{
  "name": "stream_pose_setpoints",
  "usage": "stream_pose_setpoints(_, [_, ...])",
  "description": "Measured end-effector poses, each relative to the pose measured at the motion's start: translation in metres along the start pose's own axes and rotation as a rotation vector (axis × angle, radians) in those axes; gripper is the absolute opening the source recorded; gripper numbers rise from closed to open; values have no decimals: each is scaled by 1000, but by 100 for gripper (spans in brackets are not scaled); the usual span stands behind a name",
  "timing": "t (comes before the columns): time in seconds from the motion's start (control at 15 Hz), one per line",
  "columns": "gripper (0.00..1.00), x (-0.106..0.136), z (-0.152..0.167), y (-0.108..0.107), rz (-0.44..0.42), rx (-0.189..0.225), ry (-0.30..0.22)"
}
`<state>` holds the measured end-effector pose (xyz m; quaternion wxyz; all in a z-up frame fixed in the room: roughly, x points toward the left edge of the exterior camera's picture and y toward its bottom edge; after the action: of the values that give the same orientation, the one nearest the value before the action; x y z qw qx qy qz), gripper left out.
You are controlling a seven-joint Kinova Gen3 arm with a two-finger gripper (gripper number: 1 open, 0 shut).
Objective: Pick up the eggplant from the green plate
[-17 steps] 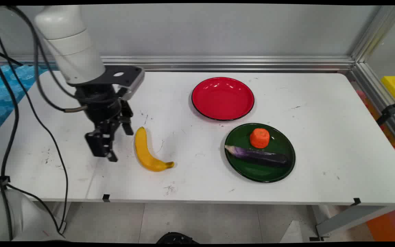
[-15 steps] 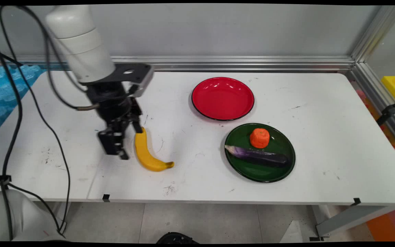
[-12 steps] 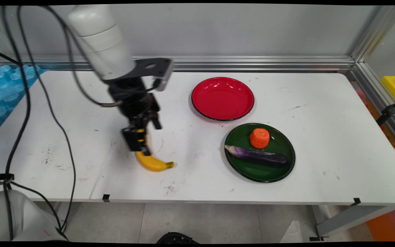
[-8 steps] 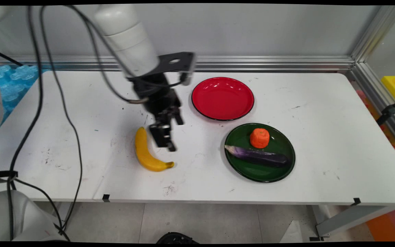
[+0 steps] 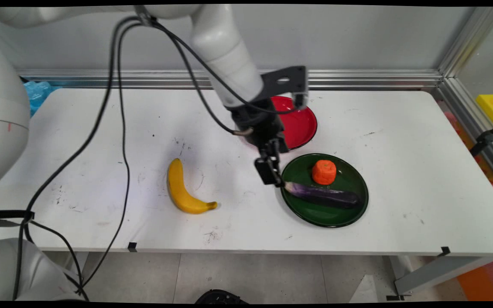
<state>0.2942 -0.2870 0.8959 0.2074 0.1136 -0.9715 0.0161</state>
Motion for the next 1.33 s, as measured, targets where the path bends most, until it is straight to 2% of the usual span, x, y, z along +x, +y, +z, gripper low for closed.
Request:
stream_pose_setpoints(0.33, [100,18,46,2,32,36,36])
stream_pose_setpoints(0.67, [100,24,86,2,34,51,59])
stream_pose_setpoints(1.33, [100,23,129,-11,19,66,86])
